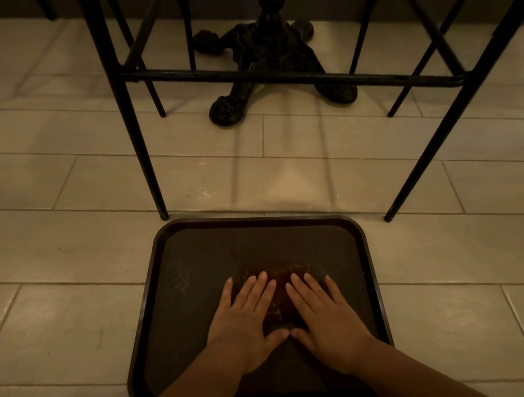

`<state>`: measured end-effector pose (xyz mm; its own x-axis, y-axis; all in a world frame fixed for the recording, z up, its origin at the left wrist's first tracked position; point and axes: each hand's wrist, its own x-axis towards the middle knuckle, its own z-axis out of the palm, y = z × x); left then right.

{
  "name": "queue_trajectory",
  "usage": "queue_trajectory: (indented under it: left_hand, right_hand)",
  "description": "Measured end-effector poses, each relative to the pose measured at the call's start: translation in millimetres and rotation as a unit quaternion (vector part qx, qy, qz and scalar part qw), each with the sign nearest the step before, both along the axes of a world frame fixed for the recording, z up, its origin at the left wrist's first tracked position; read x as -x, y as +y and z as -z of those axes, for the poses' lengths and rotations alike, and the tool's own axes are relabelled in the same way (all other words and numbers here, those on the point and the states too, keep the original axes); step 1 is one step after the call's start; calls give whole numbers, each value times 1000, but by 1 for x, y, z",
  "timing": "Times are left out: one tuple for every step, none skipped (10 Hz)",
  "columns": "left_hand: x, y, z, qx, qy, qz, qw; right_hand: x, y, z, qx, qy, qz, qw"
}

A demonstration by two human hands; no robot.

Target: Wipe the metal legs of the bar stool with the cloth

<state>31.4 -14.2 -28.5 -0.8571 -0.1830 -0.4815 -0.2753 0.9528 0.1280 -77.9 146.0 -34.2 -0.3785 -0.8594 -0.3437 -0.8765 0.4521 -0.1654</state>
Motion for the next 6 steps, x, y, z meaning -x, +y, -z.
queue_trajectory:
  left_hand:
    - [2,-3,-9,-6,-13,16,1000]
    - [2,-5,-19,-26,-13,4,1000]
    - [6,-9,-28,-33,-26,7,999]
    - [14,-13,-38,-50,-35,1,998]
    - [23,-17,-46,-53,-55,0,997]
    - [33,-18,-60,-44,-78,11,996]
  right_hand:
    - [3,-3,-6,6,-2,3,1000]
    - [8,-3,-13,8,-14,-5,1000]
    - [16,-3,-17,1,-49,-6,999]
    - [26,-10,-25,-15,-74,-3,997]
    - [34,-22,-33,-37,-85,16,996]
    - [35,-30,-44,-55,-120,58,989]
